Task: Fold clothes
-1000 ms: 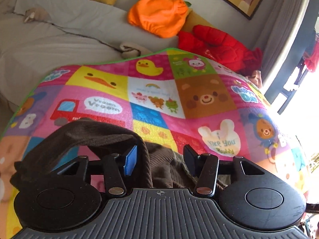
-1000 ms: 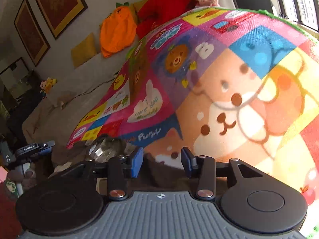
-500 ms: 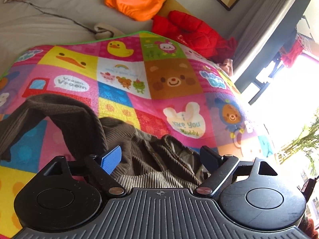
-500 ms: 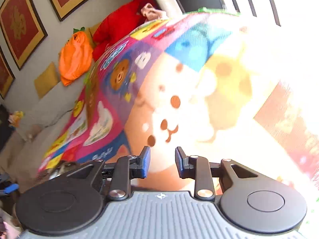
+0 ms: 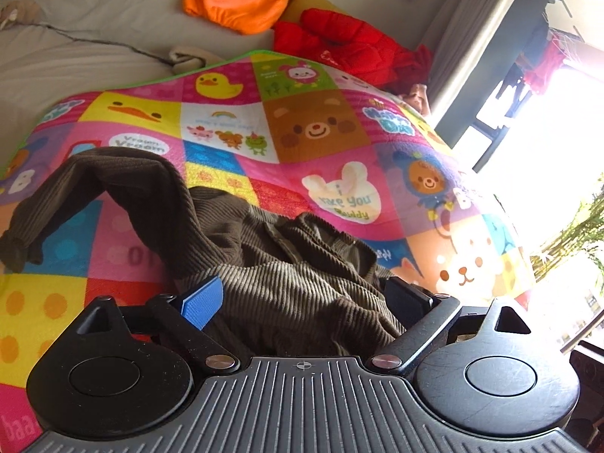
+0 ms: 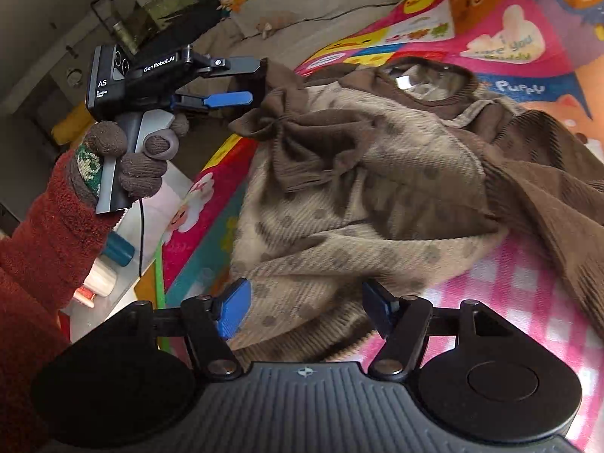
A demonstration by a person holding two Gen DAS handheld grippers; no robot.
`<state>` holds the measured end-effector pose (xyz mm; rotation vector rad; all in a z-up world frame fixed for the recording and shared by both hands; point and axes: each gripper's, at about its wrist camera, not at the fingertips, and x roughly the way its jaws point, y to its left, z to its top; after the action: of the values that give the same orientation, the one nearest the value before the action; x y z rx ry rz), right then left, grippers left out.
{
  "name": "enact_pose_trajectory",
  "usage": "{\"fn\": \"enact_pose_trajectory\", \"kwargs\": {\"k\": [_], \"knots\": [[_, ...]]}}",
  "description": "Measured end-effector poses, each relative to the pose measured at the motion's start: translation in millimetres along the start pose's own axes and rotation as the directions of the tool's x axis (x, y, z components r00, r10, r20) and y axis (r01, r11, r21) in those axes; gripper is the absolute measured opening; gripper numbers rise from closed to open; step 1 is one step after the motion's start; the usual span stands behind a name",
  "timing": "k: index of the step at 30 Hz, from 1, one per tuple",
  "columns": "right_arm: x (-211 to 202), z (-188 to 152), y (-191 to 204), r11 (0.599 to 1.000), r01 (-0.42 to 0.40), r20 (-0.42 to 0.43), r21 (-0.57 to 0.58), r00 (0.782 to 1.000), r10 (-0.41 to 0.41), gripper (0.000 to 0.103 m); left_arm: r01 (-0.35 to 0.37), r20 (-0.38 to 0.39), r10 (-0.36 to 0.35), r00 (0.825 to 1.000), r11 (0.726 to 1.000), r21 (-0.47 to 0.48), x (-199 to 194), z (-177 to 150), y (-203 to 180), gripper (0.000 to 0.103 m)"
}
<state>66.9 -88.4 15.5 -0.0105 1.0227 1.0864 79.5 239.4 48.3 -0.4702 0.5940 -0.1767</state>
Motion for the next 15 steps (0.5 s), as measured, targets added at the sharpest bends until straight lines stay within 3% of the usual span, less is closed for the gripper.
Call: {"fn": "enact_pose_trajectory", "kwargs": {"k": [4, 5, 6, 7, 9, 11, 13, 15], "knots": [[30.9, 3.8, 20.5, 0.998, -0.023, -0.035, -0.053, 0.999, 0.021, 0.073, -0.007, 0.029, 0.006, 1.0, 0.999, 0.038, -21.9, -11.2, -12.3, 0.098], [32.9, 5.2, 27.3, 0.996, 0.001, -0.013, -0.093, 1.0, -0.002, 0.06, -0.009, 0.034, 0.007, 0.999, 0.999, 0.049, -26.9, -12.6, -14.9, 0.098], [32.7, 7.7, 33.2, 0.992, 0.035, 0.011, -0.123, 0.999, -0.034, 0.027, -0.011, 0.038, 0.009, 0.999, 0.998, 0.06, -32.0, -13.9, -17.4, 0.099], [30.7, 11.8, 36.4, 0.989, 0.062, 0.04, -0.135, 0.998, -0.057, 0.016, -0.016, 0.048, 0.012, 0.999, 0.997, 0.078, -39.2, -15.2, -21.5, 0.099], [8.7, 28.7, 25.0, 0.996, 0.065, 0.144, -0.056, 0.988, -0.057, 0.008, -0.03, 0.078, 0.021, 0.997, 0.993, 0.111, -53.5, -15.1, -26.0, 0.1], [-30.3, 44.2, 8.2, 0.995, 0.098, 0.287, 0.023, 0.953, -0.101, 0.007, -0.04, 0.109, 0.027, 0.994, 0.992, 0.121, -65.0, -14.4, -27.5, 0.101], [-77.9, 57.9, -19.4, 0.981, 0.129, 0.433, 0.143, 0.884, -0.179, 0.006, -0.042, 0.126, 0.028, 0.992, 0.993, 0.108, -68.6, -12.1, -25.3, 0.102], [-111.4, 64.6, -48.9, 0.95, 0.151, 0.504, 0.272, 0.819, -0.274, 0.006, -0.043, 0.126, 0.031, 0.992, 0.995, 0.089, -65.4, -10.1, -23.5, 0.102]]}}
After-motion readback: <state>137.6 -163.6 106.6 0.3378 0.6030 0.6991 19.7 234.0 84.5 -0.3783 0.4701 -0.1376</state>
